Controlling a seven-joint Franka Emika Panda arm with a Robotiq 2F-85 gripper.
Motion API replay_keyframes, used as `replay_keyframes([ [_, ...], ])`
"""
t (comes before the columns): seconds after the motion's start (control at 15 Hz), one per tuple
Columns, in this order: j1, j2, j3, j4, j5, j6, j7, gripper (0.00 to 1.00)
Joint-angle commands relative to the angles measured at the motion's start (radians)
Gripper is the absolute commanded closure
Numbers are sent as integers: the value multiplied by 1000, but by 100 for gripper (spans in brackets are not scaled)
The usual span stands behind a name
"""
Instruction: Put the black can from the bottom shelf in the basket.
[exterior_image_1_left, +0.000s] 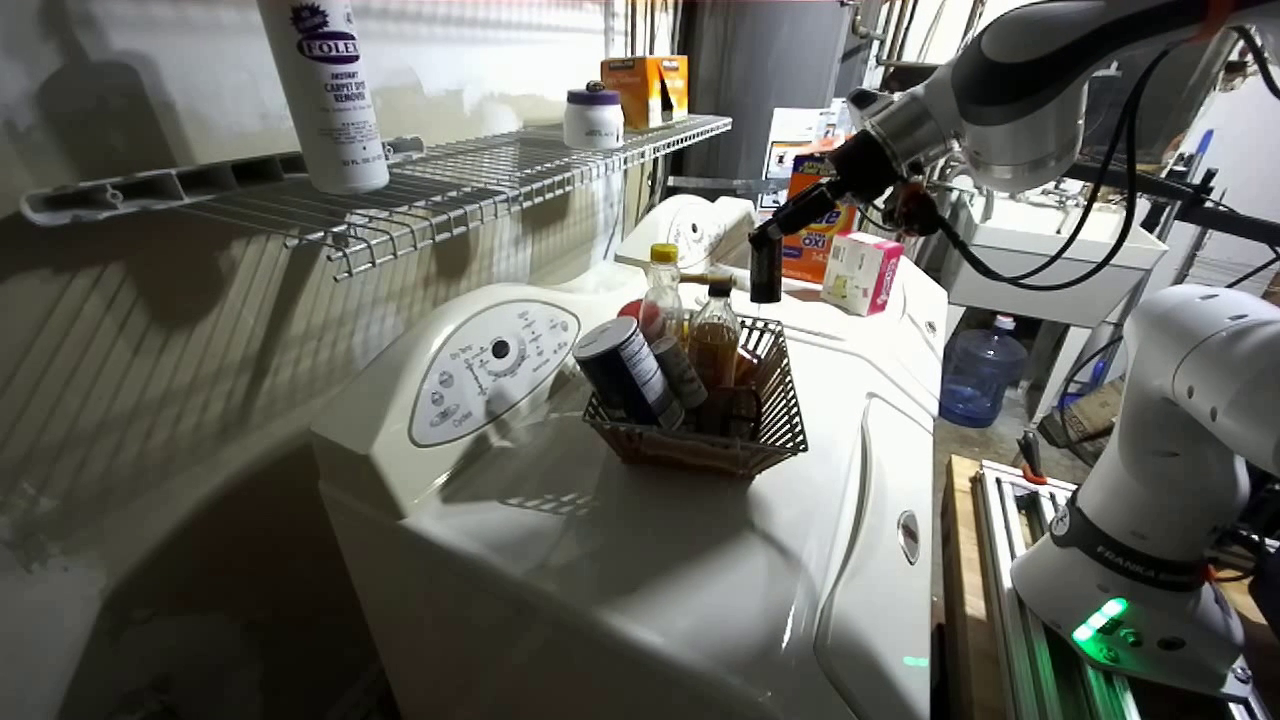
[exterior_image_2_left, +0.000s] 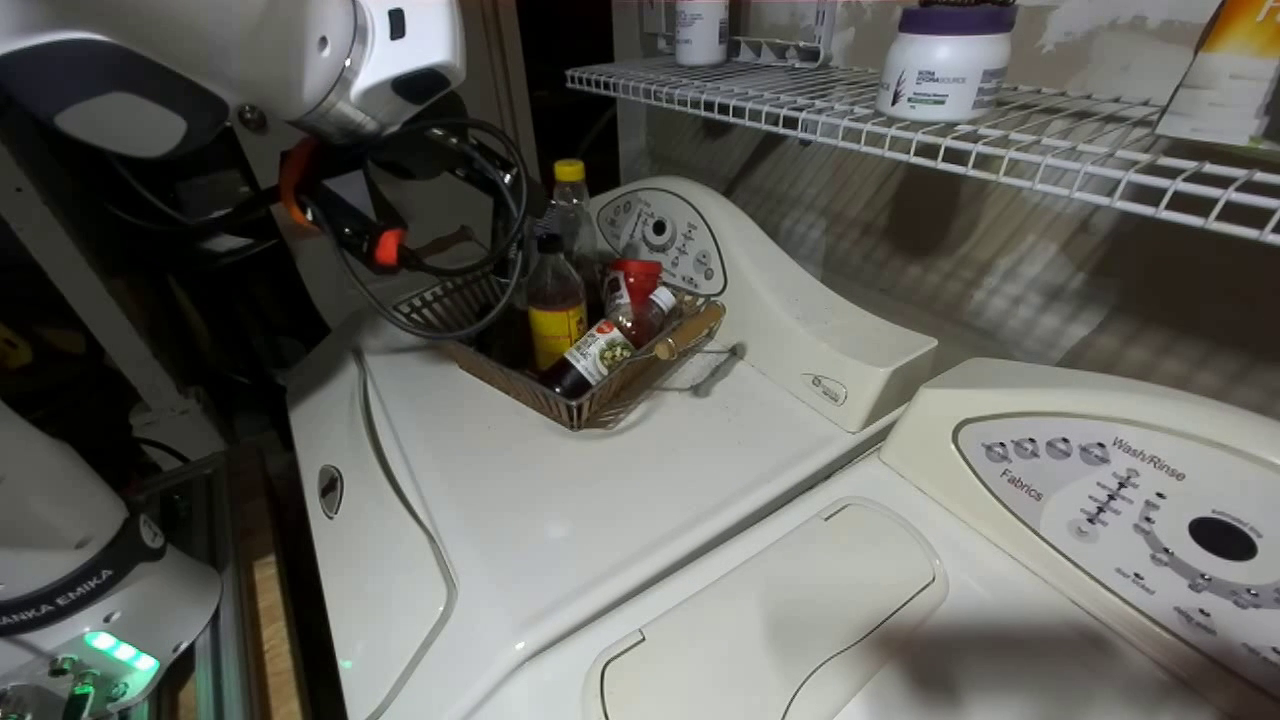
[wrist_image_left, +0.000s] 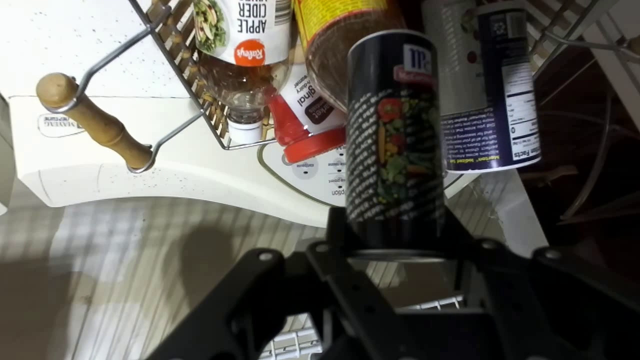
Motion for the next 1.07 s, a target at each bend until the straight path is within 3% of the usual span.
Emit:
replay_keyframes([
  [0.0, 8, 12, -37, 0, 36, -13, -51, 80],
  [0.67, 252, -33, -464, 0, 460, 4, -323, 80],
  [1.0, 332, -53, -579, 1, 624, 35, -389, 80],
])
